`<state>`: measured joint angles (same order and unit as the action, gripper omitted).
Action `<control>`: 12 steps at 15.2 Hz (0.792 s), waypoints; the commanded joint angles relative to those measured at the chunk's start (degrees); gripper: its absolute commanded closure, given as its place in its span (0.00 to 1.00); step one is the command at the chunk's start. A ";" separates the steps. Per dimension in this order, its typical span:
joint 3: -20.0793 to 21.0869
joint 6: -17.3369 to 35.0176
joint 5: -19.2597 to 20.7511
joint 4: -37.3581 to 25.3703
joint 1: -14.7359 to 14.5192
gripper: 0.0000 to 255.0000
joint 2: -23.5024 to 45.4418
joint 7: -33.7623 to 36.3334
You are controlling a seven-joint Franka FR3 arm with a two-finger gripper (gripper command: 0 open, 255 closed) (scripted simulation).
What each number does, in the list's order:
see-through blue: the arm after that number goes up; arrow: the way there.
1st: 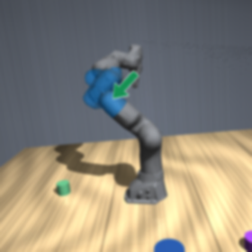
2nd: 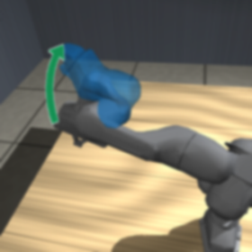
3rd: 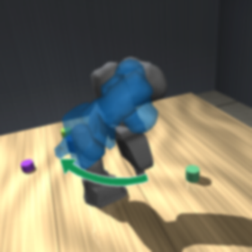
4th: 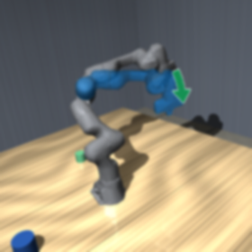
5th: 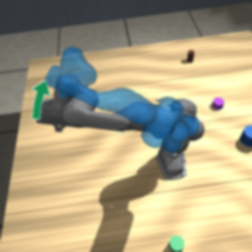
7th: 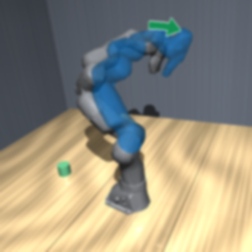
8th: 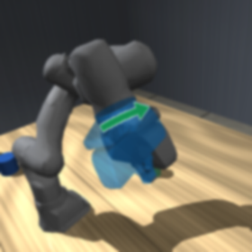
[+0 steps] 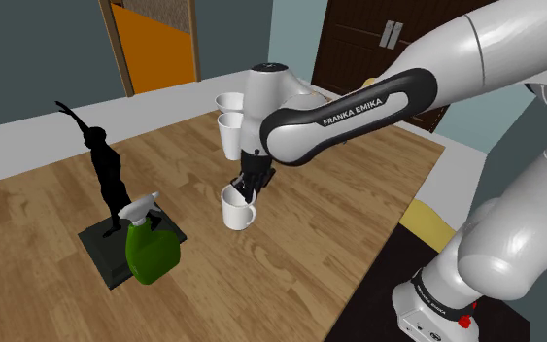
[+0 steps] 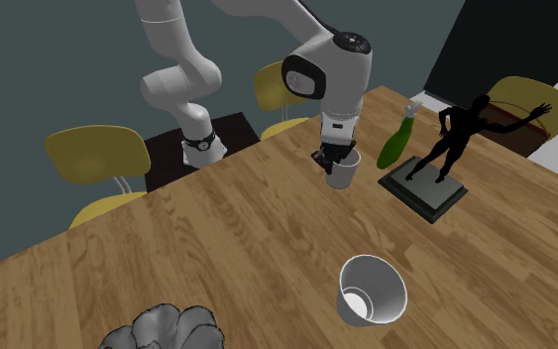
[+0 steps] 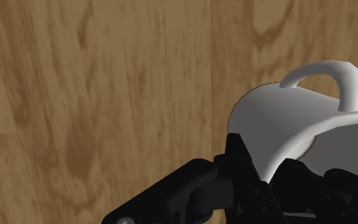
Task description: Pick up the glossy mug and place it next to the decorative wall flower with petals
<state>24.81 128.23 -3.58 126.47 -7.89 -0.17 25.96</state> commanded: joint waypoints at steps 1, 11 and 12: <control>0.00 -1.57 -0.40 -0.73 0.00 1.00 -0.90 -0.15; -0.37 -9.23 -1.65 -5.32 0.16 1.00 -4.22 -0.86; -0.41 -10.00 -1.74 -5.84 0.18 1.00 -4.47 -0.90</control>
<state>24.44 119.11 -5.22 121.21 -7.72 -4.33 25.09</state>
